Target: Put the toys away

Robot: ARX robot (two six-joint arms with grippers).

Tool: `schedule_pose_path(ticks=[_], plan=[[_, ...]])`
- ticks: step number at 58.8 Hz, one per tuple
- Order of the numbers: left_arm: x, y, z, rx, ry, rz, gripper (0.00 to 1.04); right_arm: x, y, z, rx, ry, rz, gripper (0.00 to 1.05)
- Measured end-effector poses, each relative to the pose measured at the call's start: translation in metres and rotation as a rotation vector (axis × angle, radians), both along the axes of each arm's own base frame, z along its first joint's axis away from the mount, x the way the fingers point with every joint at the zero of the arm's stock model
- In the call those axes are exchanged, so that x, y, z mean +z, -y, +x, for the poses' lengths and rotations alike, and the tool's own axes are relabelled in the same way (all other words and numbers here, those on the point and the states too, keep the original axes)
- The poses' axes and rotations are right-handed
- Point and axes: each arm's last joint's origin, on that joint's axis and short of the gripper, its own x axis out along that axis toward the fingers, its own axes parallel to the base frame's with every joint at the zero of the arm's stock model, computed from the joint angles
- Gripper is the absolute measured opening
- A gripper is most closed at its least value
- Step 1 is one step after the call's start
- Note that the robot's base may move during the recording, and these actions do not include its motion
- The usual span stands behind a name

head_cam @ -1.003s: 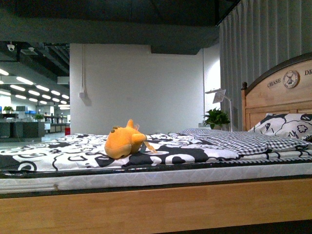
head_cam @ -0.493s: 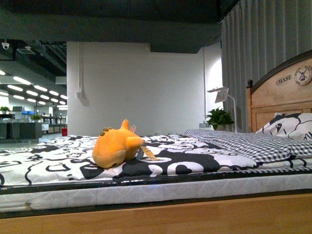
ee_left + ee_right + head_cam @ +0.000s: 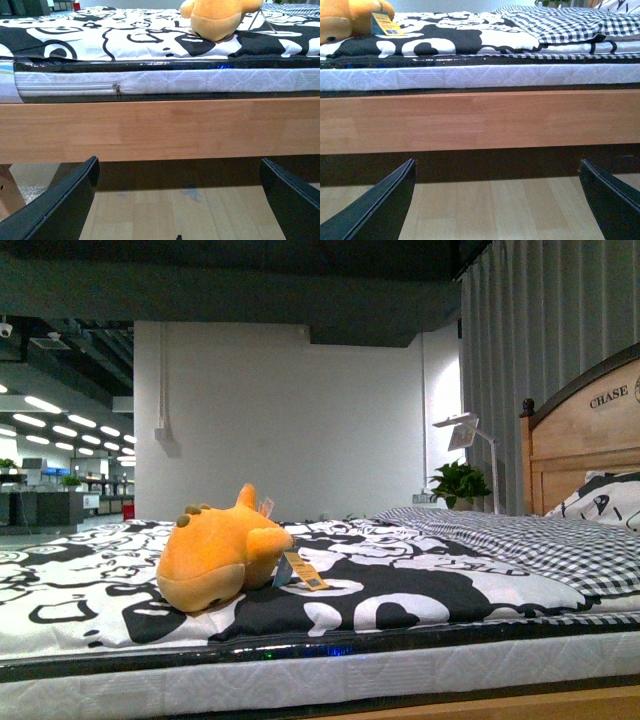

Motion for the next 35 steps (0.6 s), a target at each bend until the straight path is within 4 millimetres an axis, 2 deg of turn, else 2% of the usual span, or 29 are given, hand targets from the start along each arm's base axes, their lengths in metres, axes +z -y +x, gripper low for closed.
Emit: schedule_pose_path(ticks=[35], plan=[[0.0,0.0,0.0,0.0,0.0,0.0,0.99,0.0,0.0,0.0,0.0,0.0,0.0,0.98]])
